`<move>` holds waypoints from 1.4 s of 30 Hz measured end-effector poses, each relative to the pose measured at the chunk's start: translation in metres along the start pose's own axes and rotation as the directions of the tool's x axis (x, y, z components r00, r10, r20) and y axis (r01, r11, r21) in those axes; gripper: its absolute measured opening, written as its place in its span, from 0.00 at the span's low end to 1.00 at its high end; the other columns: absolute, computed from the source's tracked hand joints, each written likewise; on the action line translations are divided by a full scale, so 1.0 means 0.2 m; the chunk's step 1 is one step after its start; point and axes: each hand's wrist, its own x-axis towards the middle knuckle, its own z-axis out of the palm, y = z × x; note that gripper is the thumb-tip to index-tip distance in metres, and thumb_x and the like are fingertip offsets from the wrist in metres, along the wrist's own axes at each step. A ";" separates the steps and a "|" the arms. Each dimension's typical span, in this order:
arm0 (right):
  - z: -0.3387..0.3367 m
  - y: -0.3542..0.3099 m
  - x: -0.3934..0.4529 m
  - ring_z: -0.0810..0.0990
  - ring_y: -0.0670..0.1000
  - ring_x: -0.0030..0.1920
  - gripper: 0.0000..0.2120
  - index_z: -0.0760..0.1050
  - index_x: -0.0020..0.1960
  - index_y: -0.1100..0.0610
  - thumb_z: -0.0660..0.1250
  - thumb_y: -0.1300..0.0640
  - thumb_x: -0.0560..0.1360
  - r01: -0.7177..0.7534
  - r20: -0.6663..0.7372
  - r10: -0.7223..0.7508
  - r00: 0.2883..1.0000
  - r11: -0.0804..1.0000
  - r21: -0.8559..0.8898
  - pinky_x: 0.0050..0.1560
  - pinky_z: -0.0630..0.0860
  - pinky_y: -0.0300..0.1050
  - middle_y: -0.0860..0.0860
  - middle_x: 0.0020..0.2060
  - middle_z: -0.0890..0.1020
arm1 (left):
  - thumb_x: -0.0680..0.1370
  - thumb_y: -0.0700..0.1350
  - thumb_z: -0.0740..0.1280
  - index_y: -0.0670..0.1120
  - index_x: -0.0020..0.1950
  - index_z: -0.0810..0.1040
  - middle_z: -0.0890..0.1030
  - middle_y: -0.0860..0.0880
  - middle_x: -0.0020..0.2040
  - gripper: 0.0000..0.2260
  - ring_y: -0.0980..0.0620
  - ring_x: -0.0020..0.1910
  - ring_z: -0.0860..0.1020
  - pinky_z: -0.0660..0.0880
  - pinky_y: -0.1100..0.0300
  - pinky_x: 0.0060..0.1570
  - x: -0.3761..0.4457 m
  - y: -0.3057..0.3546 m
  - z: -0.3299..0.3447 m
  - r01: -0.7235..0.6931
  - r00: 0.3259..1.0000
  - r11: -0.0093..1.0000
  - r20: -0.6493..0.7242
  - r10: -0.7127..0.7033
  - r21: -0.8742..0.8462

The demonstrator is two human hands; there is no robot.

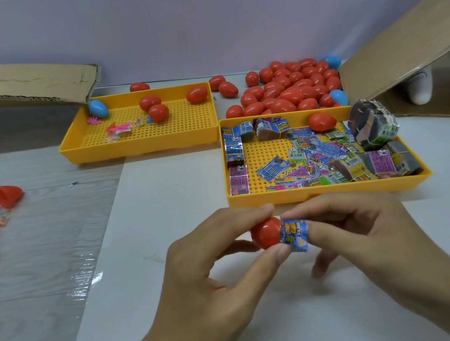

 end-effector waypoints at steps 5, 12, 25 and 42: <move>-0.04 -0.02 0.02 0.86 0.54 0.44 0.17 0.86 0.49 0.56 0.62 0.62 0.67 -0.236 0.188 0.191 0.964 0.936 0.261 0.31 0.81 0.49 0.57 0.48 0.86 | 0.72 0.49 0.73 0.47 0.60 0.81 0.84 0.55 0.54 0.17 0.57 0.54 0.83 0.79 0.64 0.53 0.00 0.01 -0.01 -0.066 0.997 0.992 -0.036 0.070 0.104; -0.03 -0.02 0.01 0.86 0.54 0.42 0.20 0.85 0.52 0.60 0.75 0.50 0.64 -0.378 0.266 0.299 0.916 0.865 0.328 0.33 0.81 0.43 0.60 0.47 0.86 | 0.73 0.49 0.72 0.42 0.59 0.81 0.83 0.53 0.56 0.18 0.63 0.55 0.81 0.74 0.71 0.56 0.01 0.03 0.01 -0.198 0.980 0.940 0.027 0.198 0.279; 0.00 0.01 0.01 0.85 0.54 0.40 0.19 0.83 0.49 0.63 0.78 0.52 0.64 -0.508 0.221 0.457 0.861 0.757 0.411 0.32 0.81 0.42 0.66 0.48 0.84 | 0.72 0.49 0.74 0.40 0.60 0.80 0.83 0.51 0.57 0.20 0.62 0.57 0.81 0.74 0.71 0.56 -0.01 -0.01 0.02 -0.187 0.982 0.940 0.076 0.172 0.287; -0.01 -0.01 0.02 0.85 0.53 0.39 0.20 0.84 0.50 0.60 0.75 0.47 0.65 -0.530 0.267 0.458 0.848 0.747 0.401 0.29 0.80 0.42 0.64 0.48 0.84 | 0.72 0.47 0.74 0.46 0.64 0.80 0.83 0.56 0.59 0.20 0.58 0.59 0.81 0.76 0.64 0.59 -0.01 -0.05 0.02 0.030 0.995 0.999 0.100 -0.029 -0.011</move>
